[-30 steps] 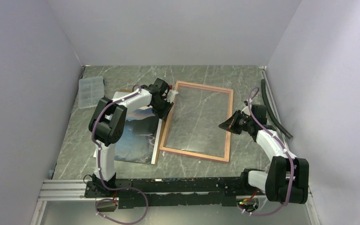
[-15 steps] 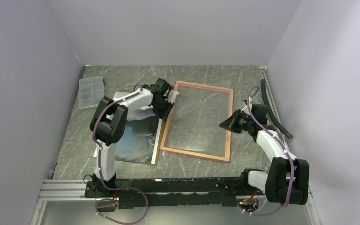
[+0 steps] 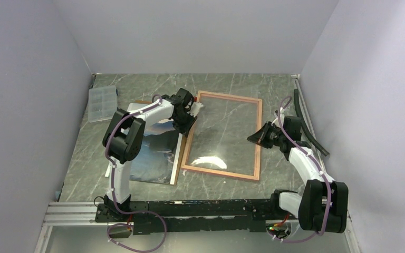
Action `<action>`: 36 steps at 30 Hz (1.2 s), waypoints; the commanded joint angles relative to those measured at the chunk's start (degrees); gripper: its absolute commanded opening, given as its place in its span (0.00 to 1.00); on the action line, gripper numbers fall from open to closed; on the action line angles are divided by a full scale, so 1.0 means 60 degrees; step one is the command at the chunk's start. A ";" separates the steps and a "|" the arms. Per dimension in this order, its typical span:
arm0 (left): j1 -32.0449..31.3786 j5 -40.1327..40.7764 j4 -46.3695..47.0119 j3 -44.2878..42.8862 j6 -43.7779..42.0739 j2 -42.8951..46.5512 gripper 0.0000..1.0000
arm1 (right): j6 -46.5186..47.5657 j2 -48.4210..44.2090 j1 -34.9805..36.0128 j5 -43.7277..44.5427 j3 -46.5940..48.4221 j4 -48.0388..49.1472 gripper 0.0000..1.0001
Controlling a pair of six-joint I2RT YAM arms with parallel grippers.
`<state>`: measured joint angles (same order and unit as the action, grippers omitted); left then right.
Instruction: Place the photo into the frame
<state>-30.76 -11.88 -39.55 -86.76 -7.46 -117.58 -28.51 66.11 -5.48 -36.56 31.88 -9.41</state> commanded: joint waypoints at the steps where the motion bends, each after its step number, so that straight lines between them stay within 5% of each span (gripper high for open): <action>1: -0.0190 -0.0132 -0.0087 -0.0349 -0.0089 -0.0192 0.28 | 0.0207 -0.0591 0.0015 -0.0057 0.0246 0.1028 0.00; 23: -0.0247 -0.0535 0.0288 0.0262 0.0024 -0.0124 0.24 | -0.2323 0.0378 0.0008 -0.1168 -0.0703 0.2974 0.00; 36: -0.0278 -0.0560 0.0439 0.0442 0.0117 -0.0046 0.21 | -0.3966 -0.1010 0.0055 -0.1862 -0.0625 0.3689 0.00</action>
<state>-31.05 -11.70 -37.93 -85.73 -7.73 -117.58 -49.65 62.11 -5.82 -44.73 26.83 9.23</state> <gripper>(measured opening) 0.217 0.010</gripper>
